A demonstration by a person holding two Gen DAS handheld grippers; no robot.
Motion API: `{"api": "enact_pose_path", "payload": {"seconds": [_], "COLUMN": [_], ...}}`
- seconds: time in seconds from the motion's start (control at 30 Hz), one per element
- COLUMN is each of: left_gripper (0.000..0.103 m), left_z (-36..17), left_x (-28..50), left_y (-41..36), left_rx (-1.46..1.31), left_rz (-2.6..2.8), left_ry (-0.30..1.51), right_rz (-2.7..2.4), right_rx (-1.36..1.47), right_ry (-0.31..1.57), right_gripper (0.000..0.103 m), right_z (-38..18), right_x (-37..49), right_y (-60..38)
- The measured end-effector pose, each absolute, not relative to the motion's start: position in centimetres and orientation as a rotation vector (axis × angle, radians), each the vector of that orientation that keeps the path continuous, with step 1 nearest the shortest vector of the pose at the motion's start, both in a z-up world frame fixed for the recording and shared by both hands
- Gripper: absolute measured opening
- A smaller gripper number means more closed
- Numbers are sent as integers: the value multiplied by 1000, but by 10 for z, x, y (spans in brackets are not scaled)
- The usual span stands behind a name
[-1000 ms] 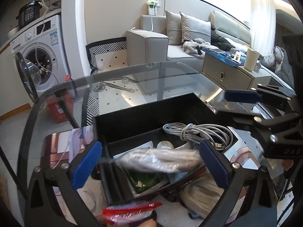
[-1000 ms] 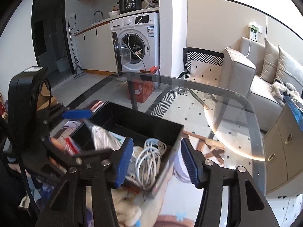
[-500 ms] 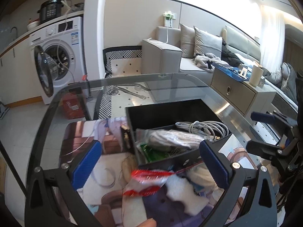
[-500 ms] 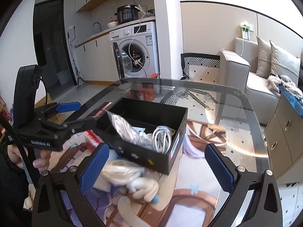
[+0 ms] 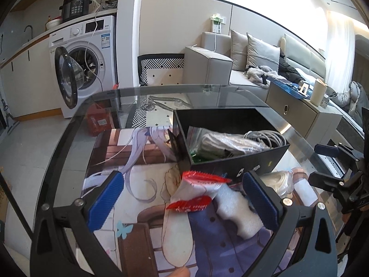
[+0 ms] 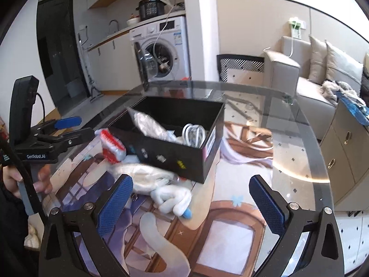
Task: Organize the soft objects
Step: 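Close the right tool on the white plush toy while the left tool approaches the red packet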
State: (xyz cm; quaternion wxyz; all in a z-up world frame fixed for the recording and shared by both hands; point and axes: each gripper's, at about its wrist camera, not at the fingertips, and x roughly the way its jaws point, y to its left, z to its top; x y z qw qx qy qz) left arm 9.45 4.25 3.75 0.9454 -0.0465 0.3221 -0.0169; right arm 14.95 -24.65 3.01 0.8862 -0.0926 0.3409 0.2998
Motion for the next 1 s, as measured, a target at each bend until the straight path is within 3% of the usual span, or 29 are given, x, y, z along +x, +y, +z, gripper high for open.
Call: {"api": "enact_pose_path", "payload": {"seconds": [1.0], "left_gripper": [103], "left_z": [0], "left_x": [102], "left_y": [25], "left_rx": [-17], "left_rz": [-39], "left_ry": [750], "right_rz": [579], "right_rx": [-261], "right_ry": [891], "right_gripper": [102], "right_z": [-28], "right_x": [170], "right_y": [-217]}}
